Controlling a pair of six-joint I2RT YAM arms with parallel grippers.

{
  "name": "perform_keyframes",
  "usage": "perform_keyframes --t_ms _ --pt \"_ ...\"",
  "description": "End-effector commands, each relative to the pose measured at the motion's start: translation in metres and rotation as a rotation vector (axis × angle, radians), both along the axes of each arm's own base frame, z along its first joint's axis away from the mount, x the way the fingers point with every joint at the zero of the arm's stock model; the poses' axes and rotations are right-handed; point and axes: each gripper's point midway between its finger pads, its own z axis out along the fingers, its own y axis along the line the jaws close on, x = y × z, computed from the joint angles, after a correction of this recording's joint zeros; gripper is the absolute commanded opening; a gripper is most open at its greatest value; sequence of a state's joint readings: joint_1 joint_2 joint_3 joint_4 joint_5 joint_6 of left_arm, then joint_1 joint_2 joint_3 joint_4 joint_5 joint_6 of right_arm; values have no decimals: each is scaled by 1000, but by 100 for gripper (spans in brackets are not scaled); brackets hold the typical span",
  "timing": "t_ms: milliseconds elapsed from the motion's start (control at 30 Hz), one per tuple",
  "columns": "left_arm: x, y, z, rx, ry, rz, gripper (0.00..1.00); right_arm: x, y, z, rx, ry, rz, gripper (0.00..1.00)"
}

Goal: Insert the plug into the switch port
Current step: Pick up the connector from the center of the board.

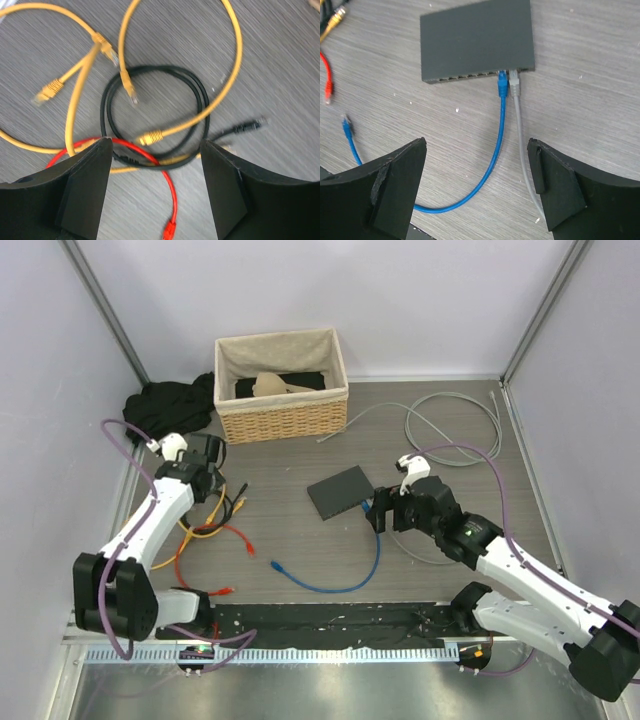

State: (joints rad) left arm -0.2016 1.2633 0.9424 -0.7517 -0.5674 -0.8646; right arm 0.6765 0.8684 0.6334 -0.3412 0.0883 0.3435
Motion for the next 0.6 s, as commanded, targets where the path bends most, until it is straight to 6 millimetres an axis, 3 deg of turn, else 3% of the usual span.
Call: perform_keyframes --t_ms 0,167,400,567 --pt "21 14 1 19 -21 51 75 -3 1 -7 0 20 12 90" --pt "35 30 -28 -5 27 149 70 -4 -1 -7 -5 13 15 90" --pt "49 63 -52 -38 51 262 62 -7 1 -17 -21 44 35 90" --pt "51 64 -68 -97 92 272 52 -5 -1 -23 -46 52 24 89"
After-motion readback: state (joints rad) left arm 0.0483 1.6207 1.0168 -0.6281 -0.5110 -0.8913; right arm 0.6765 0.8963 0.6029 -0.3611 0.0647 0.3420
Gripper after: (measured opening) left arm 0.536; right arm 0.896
